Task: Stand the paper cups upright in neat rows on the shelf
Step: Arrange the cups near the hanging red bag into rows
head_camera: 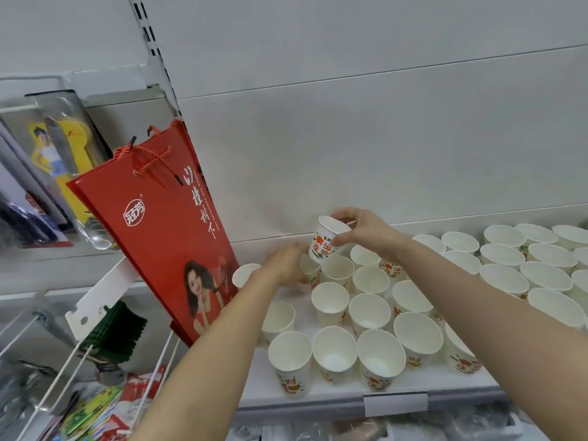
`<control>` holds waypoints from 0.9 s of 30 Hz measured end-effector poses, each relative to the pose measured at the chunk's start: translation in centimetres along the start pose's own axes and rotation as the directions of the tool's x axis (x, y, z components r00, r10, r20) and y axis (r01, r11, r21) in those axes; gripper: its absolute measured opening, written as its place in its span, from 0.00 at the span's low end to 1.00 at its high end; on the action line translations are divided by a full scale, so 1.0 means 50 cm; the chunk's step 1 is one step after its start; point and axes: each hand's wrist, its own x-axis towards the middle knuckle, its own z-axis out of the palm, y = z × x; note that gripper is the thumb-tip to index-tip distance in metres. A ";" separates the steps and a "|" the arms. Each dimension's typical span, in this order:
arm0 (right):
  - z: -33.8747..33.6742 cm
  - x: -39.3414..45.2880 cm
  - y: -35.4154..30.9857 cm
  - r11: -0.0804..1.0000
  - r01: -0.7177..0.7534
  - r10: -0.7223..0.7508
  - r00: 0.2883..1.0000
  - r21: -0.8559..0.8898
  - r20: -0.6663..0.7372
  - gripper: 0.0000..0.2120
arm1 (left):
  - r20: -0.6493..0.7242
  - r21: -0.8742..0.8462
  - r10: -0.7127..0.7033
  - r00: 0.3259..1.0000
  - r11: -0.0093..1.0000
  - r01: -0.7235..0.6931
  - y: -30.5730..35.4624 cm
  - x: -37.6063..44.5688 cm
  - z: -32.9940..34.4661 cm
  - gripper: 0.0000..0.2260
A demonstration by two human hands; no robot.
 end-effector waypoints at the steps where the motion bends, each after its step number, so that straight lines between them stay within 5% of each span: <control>1: 0.003 0.006 -0.003 1.000 -0.007 0.007 1.000 -0.011 0.005 0.23 | -0.019 0.034 -0.004 1.000 0.999 0.004 -0.006 0.006 -0.004 0.28; 5: 0.027 0.031 -0.007 0.998 -0.012 0.014 0.999 -0.065 0.031 0.25 | -0.083 0.153 -0.008 0.996 0.988 0.020 -0.027 0.015 -0.011 0.15; 11: 0.048 0.041 0.003 0.997 0.004 -0.001 1.000 -0.083 0.032 0.25 | -0.156 0.237 0.061 0.986 0.971 -0.023 -0.038 0.007 0.011 0.10; 17: 0.048 0.017 0.007 0.986 0.051 -0.015 0.975 -0.157 0.220 0.26 | -0.078 0.190 -0.004 0.997 0.982 0.019 -0.031 -0.041 -0.039 0.17; 22: 0.086 0.017 -0.008 0.965 0.128 -0.057 0.954 -0.228 0.295 0.28 | -0.177 0.245 -0.122 0.977 0.956 0.163 -0.031 -0.142 -0.108 0.18; 25: 0.129 0.023 -0.027 0.929 0.210 -0.098 0.934 -0.306 0.343 0.30 | -0.011 0.351 -0.223 0.975 0.912 0.212 -0.017 -0.200 -0.128 0.09; 27: 0.155 0.028 -0.034 0.871 0.285 -0.132 0.920 -0.400 0.368 0.31 | 0.151 0.387 -0.273 0.950 0.901 0.197 -0.004 -0.227 -0.127 0.14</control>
